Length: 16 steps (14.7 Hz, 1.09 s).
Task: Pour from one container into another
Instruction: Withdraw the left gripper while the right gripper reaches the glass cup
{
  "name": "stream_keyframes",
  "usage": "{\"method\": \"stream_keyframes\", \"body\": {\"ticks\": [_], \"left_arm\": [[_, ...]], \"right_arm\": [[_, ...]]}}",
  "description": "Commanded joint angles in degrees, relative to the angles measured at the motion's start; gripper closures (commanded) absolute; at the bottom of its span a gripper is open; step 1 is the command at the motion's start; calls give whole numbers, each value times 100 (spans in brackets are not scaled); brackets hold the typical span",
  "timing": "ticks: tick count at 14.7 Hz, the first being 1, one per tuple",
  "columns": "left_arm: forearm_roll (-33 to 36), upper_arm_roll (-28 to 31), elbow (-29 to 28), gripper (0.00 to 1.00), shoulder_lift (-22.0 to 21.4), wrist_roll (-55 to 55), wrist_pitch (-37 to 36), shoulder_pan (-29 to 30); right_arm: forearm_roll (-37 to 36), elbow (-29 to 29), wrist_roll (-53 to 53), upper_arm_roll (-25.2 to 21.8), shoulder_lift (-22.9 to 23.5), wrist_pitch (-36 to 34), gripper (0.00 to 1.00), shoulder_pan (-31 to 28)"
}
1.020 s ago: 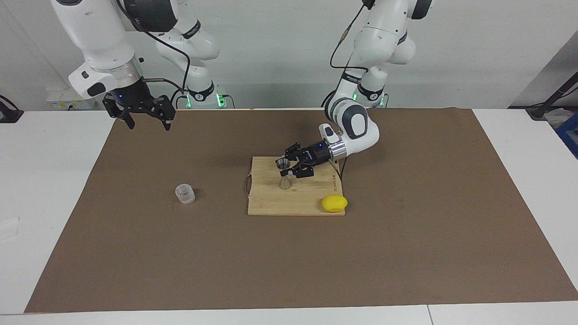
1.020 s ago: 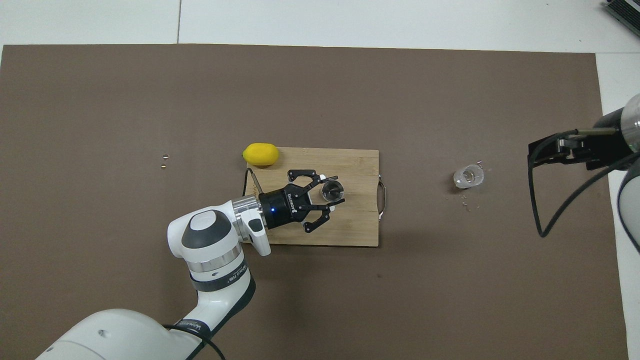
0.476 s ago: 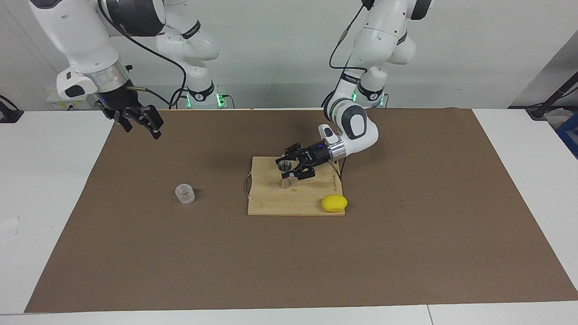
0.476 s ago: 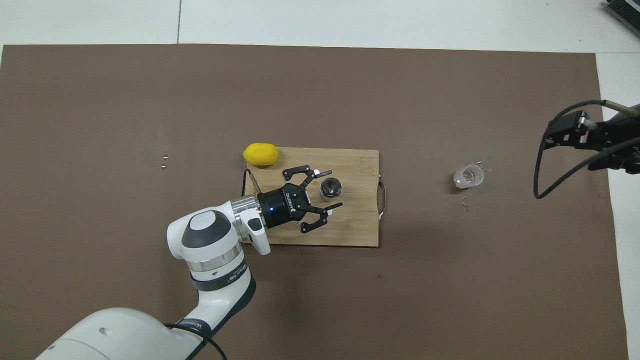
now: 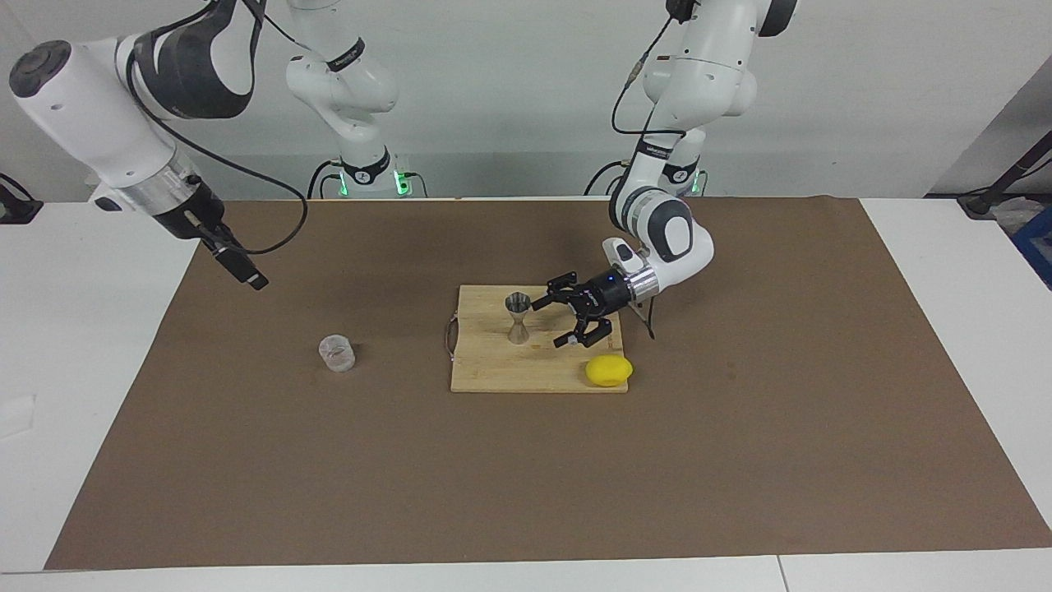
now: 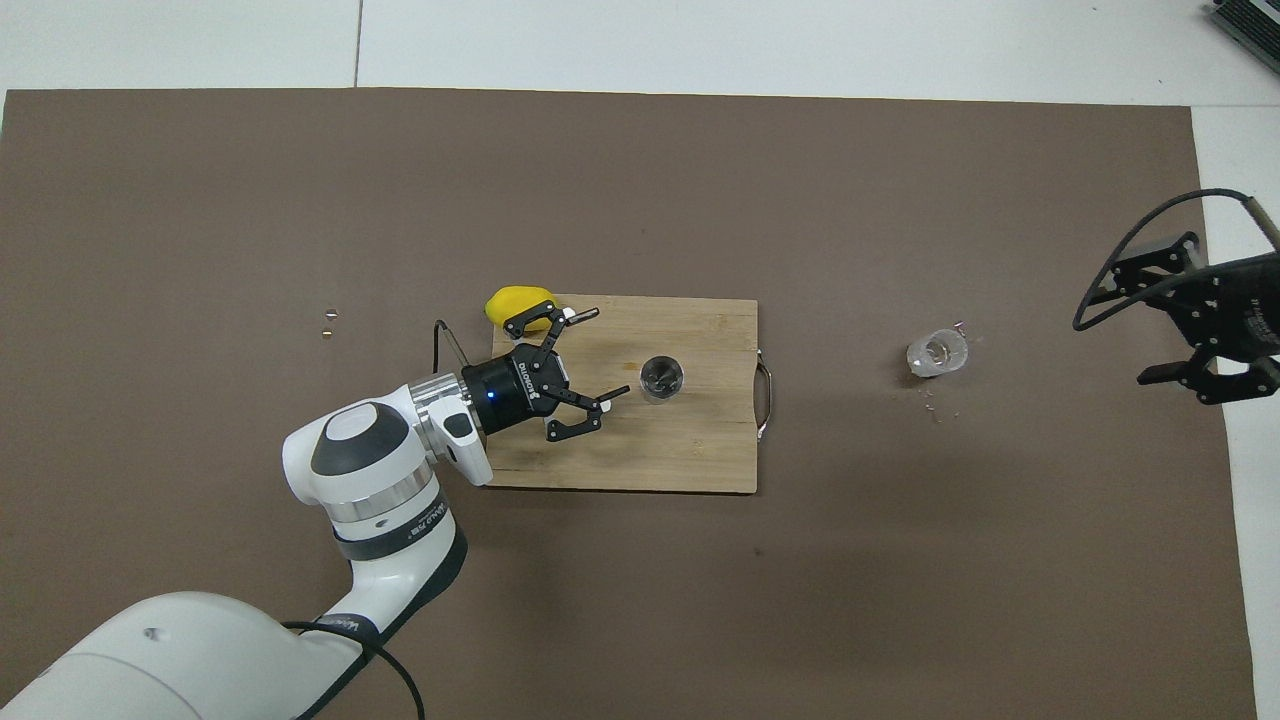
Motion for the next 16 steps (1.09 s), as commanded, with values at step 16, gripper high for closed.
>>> {"method": "stream_keyframes", "body": {"ticks": [16], "left_arm": [[5789, 4, 276, 0, -326, -341, -1969, 3293]], "right_arm": [[1781, -261, 1061, 62, 2172, 1348, 3, -371]]}}
